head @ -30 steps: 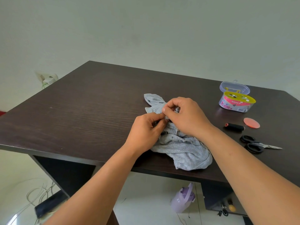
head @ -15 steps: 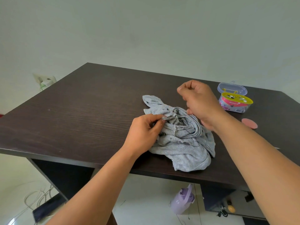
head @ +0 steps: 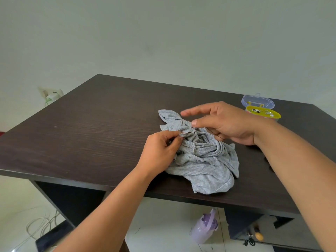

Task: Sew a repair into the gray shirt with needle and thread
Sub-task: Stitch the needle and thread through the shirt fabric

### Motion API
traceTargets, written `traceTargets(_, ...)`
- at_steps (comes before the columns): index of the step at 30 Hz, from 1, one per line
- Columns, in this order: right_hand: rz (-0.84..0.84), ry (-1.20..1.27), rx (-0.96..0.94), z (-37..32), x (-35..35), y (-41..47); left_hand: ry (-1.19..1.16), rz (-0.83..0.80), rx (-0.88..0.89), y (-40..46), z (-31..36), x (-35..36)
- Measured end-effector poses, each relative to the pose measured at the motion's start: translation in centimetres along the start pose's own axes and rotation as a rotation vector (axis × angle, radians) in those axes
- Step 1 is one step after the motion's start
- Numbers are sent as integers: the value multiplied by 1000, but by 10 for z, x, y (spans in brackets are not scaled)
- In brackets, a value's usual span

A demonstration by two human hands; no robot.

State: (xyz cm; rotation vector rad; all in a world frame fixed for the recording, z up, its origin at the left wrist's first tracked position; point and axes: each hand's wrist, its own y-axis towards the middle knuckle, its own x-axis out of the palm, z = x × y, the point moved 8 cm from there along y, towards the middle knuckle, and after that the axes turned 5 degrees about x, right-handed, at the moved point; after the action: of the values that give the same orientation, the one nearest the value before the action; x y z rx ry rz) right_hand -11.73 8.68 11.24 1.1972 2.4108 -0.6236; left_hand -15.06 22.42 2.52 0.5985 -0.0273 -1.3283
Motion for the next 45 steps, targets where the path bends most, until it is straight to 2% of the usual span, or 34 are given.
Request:
traceTargets(3, 90, 74, 4, 4, -5, 4, 13, 0, -3, 0, -1, 0)
traceTargets(7, 215, 47, 21, 10, -13, 5, 11, 2, -5, 0, 0, 0)
traceTargets(11, 268, 24, 40, 12, -16, 0, -21, -10, -33, -1, -1, 1)
traceTargets(21, 272, 29, 53, 17, -13, 1, -116, -42, -87, -1, -1, 6)
traceTargets(27, 256, 44, 36, 22, -12, 7, -76, -1, -82, 3, -4, 5)
traceTargets(36, 319, 35, 39, 36, -19, 11, -55, -17, -93, 1, -4, 4)
traceTargets(45, 316, 51, 99, 46, -14, 2, -37, -25, -106, 2, -7, 2)
